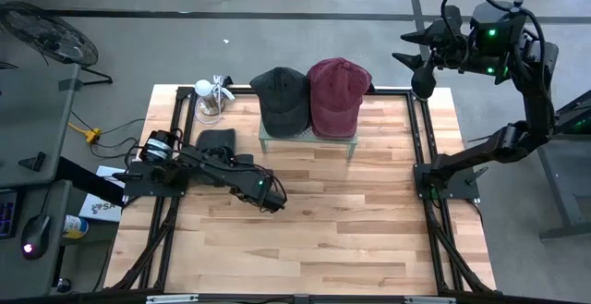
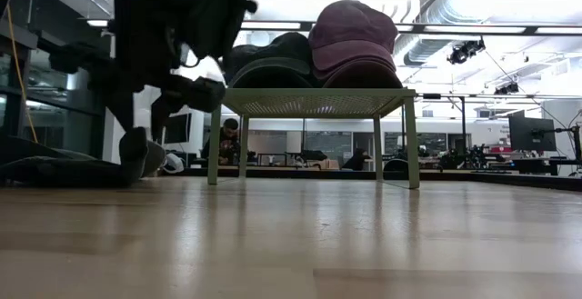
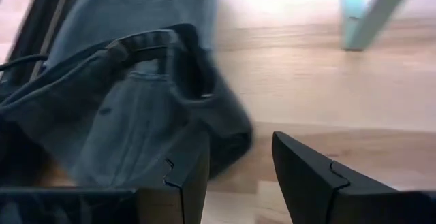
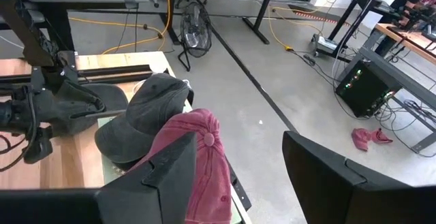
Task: Pick & Place hat
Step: Stack the black cap on the other black caps on the shelf
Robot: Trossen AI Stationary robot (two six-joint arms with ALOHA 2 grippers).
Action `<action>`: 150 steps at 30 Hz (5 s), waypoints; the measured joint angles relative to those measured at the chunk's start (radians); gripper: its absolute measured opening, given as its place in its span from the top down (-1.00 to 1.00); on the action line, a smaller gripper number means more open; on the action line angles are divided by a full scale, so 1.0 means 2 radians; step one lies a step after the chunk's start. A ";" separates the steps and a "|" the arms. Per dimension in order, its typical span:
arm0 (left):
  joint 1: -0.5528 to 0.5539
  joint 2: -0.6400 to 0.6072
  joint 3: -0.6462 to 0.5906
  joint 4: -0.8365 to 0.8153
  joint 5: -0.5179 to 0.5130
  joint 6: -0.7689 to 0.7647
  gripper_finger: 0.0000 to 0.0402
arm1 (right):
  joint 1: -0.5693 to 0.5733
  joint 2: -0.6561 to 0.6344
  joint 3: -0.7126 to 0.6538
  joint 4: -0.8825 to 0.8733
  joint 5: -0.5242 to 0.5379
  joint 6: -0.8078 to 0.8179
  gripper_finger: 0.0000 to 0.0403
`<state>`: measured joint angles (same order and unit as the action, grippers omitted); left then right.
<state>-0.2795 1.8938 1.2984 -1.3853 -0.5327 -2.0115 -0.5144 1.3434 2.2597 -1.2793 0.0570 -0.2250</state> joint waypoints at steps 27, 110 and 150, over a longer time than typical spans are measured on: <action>0.000 0.000 -0.103 0.095 0.019 -0.044 0.22 | 0.000 0.000 0.000 -0.013 0.000 0.004 -0.05; -0.018 -0.054 0.529 0.220 0.184 0.764 1.00 | 0.045 0.049 0.000 -0.075 -0.339 0.031 -0.05; -0.018 -0.063 0.529 0.185 0.284 0.805 1.00 | 0.197 0.227 0.000 0.019 -0.413 -0.202 -0.05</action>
<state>-0.3161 1.7679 2.3562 -1.0153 0.0353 -0.4007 -0.1208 1.7965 2.2593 -1.2407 -0.7692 -0.6284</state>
